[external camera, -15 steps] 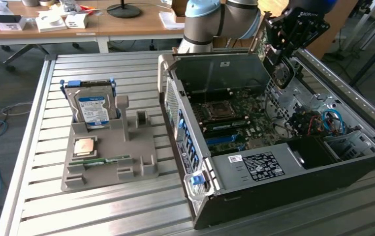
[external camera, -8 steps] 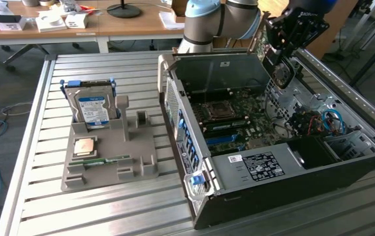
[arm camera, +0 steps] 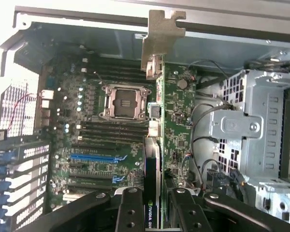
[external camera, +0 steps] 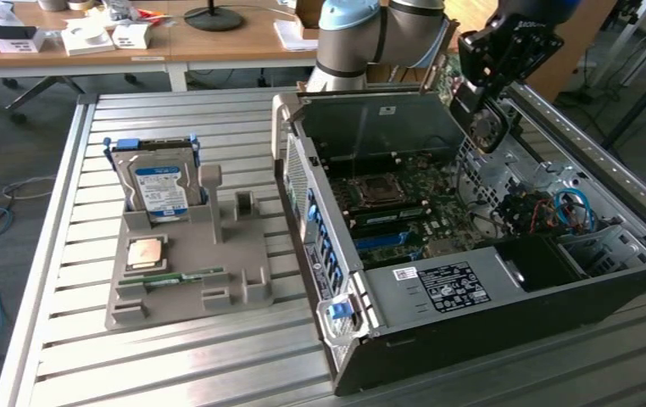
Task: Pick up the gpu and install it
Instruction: 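Insert the gpu into the slot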
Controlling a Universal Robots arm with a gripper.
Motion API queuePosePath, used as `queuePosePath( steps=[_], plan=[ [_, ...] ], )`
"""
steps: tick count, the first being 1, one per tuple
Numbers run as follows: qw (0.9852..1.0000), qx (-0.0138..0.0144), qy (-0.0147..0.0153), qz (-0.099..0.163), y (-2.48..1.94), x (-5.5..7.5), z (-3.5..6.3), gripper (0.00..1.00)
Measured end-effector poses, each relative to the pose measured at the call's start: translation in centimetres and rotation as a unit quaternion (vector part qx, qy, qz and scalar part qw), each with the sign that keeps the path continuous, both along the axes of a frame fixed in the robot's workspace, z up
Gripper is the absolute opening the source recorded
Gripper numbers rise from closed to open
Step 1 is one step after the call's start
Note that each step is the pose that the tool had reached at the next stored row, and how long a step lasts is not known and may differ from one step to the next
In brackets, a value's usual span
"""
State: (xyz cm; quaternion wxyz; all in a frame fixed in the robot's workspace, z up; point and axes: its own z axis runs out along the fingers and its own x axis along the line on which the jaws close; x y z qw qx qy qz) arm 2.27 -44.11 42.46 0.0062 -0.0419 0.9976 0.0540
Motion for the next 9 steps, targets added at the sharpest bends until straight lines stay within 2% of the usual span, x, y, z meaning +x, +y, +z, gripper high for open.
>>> queuePosePath(
  steps=[5, 9],
  plan=[
    [0.9993, -0.0017, 0.0, 0.036, 0.0, -0.05, -0.01, 0.27],
    [0.9978, -0.0035, 0.0, 0.066, 0.01, -0.08, -0.02, 0.27]
  ],
)
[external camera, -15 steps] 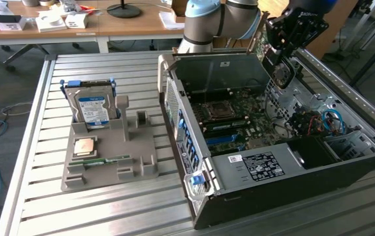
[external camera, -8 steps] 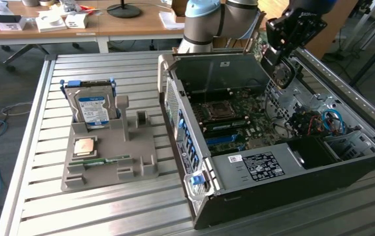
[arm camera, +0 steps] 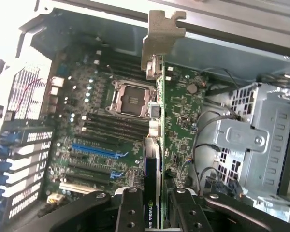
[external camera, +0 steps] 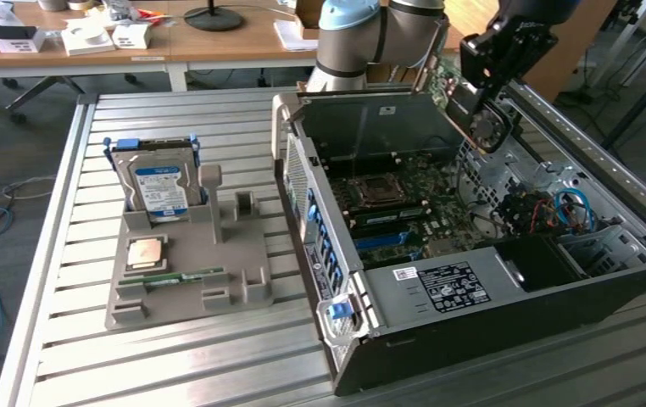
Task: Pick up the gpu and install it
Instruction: 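Insert the gpu into the slot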
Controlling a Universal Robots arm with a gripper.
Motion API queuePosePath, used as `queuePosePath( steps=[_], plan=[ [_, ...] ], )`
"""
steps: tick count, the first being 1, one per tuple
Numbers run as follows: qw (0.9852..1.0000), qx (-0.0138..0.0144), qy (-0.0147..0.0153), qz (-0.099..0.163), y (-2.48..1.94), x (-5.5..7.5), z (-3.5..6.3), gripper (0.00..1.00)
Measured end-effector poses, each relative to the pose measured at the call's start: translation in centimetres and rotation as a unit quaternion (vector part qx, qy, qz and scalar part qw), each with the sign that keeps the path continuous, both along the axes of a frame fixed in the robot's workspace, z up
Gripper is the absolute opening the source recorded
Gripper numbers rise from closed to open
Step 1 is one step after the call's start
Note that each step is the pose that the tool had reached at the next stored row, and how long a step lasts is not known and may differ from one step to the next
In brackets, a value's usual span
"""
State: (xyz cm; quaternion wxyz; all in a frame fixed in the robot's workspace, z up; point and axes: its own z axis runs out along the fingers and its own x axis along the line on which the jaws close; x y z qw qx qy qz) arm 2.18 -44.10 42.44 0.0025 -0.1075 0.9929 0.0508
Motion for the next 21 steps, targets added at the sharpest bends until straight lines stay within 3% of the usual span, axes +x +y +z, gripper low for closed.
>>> queuePosePath(
  steps=[5, 10, 15, 21],
  plan=[
    [0.9993, -0.0023, 0.0, 0.038, 0.0, -0.03, -0.01, 0.27],
    [0.9972, -0.0045, 0.0, 0.075, 0.0, -0.05, -0.02, 0.27],
    [0.9939, -0.0069, 0.0, 0.11, 0.0, -0.07, -0.03, 0.27],
    [0.9883, -0.0099, 0.0, 0.152, 0.0, -0.1, -0.04, 0.27]
  ],
)
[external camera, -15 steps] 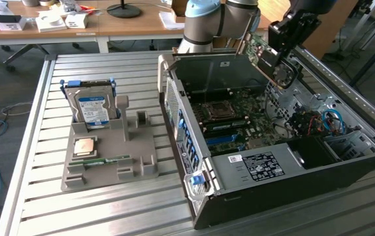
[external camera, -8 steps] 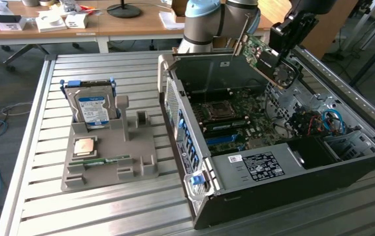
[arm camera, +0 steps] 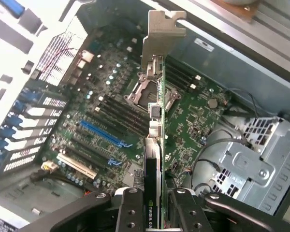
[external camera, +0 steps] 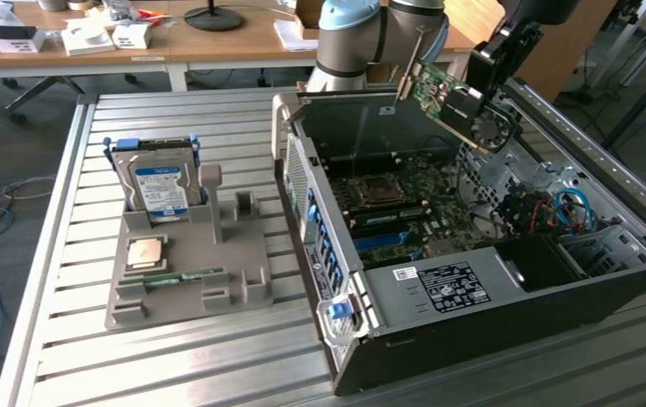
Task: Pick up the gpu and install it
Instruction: 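Insert the gpu into the slot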
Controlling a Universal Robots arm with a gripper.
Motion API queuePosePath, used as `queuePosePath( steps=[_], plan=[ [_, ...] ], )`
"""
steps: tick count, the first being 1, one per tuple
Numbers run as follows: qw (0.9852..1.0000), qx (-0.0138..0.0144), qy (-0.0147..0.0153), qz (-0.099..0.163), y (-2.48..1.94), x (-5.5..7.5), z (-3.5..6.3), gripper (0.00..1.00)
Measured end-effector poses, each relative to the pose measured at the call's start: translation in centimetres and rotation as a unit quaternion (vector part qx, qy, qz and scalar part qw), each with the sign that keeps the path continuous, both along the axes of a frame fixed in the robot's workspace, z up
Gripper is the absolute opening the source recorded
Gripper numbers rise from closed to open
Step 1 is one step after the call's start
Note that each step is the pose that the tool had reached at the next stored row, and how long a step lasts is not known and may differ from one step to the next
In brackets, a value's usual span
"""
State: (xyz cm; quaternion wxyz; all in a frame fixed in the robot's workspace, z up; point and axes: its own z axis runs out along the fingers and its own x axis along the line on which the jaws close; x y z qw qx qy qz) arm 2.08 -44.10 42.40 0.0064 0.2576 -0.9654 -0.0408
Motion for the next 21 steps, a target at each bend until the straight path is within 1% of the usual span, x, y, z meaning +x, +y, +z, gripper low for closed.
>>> queuePosePath(
  steps=[2, 5, 8, 10, 13, 16, 19, 21],
  plan=[
    [0.9999, -0.001, 0.0, 0.014, 0.0, -0.01, 0.0, 0.27],
    [0.9994, -0.0024, 0.0, 0.035, 0.0, -0.02, -0.01, 0.27],
    [0.9985, -0.0038, 0.0, 0.055, 0.0, -0.03, -0.01, 0.27],
    [0.9975, -0.0047, 0.0, 0.07, 0.0, -0.05, -0.02, 0.27],
    [0.9959, -0.0061, 0.0, 0.09, 0.0, -0.06, -0.02, 0.27],
    [0.9937, -0.0073, 0.0, 0.112, 0.0, -0.07, -0.03, 0.27],
    [0.9912, -0.0085, 0.0, 0.132, 0.0, -0.08, -0.03, 0.27],
    [0.9892, -0.0093, 0.0, 0.146, 0.0, -0.08, -0.04, 0.27]
  ],
)
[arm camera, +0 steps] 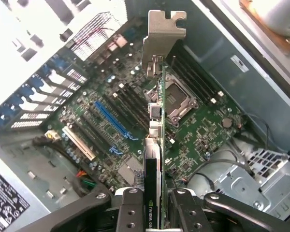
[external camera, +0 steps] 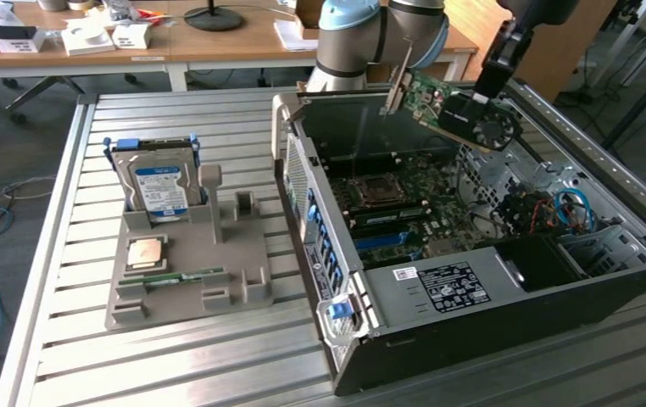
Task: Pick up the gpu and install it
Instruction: 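Insert the gpu into the slot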
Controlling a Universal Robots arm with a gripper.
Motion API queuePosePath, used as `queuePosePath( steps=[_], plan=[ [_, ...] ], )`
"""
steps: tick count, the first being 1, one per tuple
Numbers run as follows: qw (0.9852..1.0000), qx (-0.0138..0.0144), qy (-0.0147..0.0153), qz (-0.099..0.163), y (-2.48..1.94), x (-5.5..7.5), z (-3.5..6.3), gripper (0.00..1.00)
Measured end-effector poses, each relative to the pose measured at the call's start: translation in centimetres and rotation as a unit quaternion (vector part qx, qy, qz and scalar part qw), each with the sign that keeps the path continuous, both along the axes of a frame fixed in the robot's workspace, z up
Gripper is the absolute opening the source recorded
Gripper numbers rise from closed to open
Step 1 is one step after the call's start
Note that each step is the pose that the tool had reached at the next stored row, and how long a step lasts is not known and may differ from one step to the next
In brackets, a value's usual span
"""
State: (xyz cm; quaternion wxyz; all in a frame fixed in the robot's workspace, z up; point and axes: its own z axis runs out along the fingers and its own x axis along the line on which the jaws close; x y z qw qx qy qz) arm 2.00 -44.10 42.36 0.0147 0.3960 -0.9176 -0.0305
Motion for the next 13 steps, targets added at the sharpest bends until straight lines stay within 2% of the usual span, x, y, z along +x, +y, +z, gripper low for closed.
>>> queuePosePath(
  steps=[6, 13],
  plan=[
    [0.9991, -0.0023, 0.0, 0.042, 0.0, -0.01, -0.02, 0.27],
    [0.996, -0.0045, 0.0, 0.089, 0.0, -0.03, -0.03, 0.27]
  ],
)
